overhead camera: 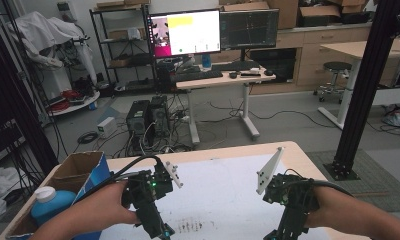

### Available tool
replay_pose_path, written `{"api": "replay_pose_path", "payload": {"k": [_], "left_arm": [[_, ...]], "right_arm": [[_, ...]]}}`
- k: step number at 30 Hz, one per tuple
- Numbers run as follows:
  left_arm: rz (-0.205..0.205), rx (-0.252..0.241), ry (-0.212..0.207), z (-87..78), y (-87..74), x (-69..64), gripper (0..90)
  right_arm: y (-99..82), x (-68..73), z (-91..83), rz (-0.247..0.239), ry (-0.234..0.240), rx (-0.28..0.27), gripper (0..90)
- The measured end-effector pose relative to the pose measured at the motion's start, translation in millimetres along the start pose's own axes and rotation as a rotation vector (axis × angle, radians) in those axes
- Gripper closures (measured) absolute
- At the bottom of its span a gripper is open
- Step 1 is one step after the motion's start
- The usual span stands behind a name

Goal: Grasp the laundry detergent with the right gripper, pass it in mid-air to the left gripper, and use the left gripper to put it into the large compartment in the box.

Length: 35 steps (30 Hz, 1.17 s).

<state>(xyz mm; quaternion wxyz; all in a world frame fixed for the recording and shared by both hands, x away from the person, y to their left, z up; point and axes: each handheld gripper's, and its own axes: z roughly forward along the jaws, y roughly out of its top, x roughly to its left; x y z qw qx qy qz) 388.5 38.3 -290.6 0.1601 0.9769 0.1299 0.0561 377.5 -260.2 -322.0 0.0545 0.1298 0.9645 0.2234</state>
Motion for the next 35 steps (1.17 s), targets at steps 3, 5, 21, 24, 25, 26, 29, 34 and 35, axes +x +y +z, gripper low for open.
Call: {"api": "replay_pose_path", "payload": {"k": [3,5,21,24,25,26,29,34,35], "left_arm": [[0.005,0.012,-0.005,1.2,0.0,-0.5,1.6],[0.005,0.023,-0.009,2.4,0.1,-1.4,1.6],[0.004,0.048,-0.027,9.4,1.9,-3.1,1.6],[0.008,0.047,-0.027,9.3,2.1,-3.5,1.6],[0.008,0.047,-0.026,9.2,2.1,-3.7,1.6],[0.005,0.049,-0.026,9.1,2.1,-4.3,1.6],[0.009,0.05,-0.026,8.8,2.0,-4.7,1.6],[0.009,0.046,-0.022,8.2,1.3,-4.1,1.6],[0.006,0.045,-0.023,8.3,1.1,-3.8,1.6]], "right_arm": [[0.7,0.6,0.2,0.001,0.001,0.001,1.1],[1.1,1.0,0.6,-0.003,0.002,0.001,1.1],[1.5,1.9,2.0,-0.007,0.006,0.0,1.1],[1.6,2.4,1.8,-0.011,0.006,-0.002,1.1],[1.5,2.7,1.8,-0.01,0.005,-0.002,1.1],[1.5,2.7,1.7,-0.011,0.005,-0.002,1.1],[1.7,3.5,1.8,-0.009,0.006,-0.003,1.1],[2.1,4.0,1.7,-0.013,0.005,-0.004,1.1],[2.1,4.1,1.6,-0.012,0.004,-0.005,1.1]]}}
